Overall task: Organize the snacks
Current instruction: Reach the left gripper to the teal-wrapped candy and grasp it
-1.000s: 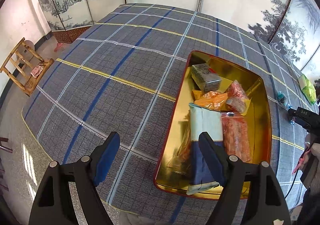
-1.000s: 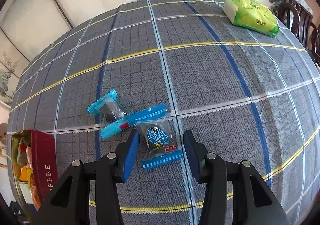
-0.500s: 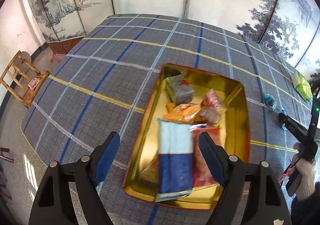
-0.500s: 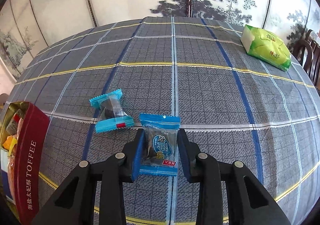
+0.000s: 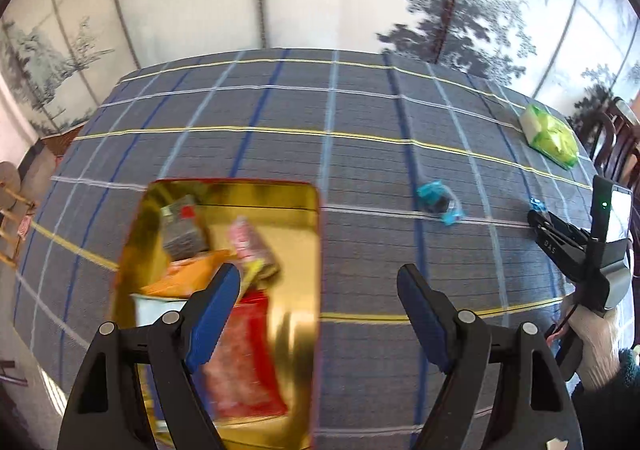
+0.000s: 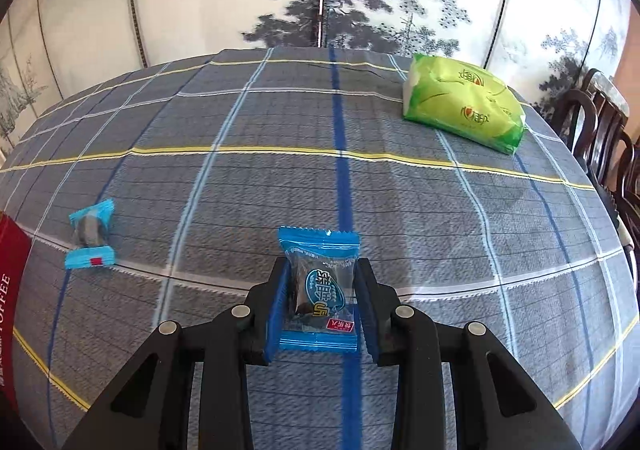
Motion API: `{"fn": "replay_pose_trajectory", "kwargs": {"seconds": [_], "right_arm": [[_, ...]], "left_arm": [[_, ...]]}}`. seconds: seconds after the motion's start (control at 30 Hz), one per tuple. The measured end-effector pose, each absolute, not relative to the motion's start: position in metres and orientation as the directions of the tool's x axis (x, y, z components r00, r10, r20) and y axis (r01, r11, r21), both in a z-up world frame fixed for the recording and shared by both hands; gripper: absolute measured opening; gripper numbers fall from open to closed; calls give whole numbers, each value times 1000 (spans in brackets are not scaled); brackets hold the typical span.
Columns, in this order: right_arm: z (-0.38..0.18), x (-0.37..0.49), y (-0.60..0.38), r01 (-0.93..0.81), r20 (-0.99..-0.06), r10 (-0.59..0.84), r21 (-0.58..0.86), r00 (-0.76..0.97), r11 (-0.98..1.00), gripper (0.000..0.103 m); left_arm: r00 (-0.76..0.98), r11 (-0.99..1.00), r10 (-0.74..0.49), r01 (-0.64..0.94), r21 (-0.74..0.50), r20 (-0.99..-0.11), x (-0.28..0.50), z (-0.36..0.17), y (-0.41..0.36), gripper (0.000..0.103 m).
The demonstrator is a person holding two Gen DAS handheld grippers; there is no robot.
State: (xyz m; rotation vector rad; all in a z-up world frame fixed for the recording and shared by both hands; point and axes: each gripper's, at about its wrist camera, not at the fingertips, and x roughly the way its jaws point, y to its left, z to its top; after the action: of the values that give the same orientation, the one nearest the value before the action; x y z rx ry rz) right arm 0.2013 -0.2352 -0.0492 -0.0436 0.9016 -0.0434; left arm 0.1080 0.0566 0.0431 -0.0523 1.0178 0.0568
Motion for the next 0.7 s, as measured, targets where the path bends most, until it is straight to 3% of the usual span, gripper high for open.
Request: {"fn": "replay_pose_trajectory", "kwargs": {"seconds": [0.2, 0.53, 0.7], "right_arm": [[-49, 206, -261, 19, -769, -81, -89, 634, 996, 34], [-50, 209, -276, 21, -773, -35, -28, 633, 999, 34], [-50, 208, -276, 20, -773, -34, -27, 633, 999, 34]], "left_arm": [[507, 1000, 0, -16, -9, -862, 124, 32, 15, 78], [467, 997, -66, -2, -76, -882, 159, 6, -25, 78], [487, 995, -69, -36, -98, -871, 173, -4, -32, 72]]}}
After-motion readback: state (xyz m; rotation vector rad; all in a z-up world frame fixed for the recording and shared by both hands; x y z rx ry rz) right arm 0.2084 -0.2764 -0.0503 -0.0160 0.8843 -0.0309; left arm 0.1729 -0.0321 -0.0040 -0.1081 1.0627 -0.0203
